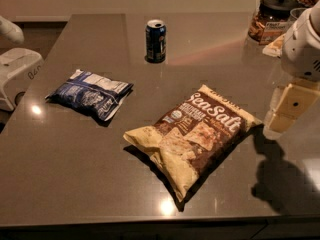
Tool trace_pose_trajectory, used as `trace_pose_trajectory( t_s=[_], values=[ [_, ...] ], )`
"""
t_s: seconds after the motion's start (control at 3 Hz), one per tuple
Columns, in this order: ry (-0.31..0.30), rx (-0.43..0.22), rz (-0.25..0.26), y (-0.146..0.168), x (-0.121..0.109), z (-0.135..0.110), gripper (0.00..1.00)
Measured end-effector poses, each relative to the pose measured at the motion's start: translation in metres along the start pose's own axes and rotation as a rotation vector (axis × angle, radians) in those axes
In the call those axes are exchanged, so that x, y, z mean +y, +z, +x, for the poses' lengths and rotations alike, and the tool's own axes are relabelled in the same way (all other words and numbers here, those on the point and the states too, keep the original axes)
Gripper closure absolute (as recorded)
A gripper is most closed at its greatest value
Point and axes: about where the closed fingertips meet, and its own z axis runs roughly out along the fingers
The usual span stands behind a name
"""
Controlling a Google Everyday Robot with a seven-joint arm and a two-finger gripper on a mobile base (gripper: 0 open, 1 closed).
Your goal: Pick pepsi can
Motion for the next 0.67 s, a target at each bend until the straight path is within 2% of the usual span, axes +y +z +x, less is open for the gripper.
trace_pose_trajectory(
  t_s=[0.67],
  values=[
    [0.0,0.0,0.001,0.0004,0.0002,0.0,0.0]
  ],
)
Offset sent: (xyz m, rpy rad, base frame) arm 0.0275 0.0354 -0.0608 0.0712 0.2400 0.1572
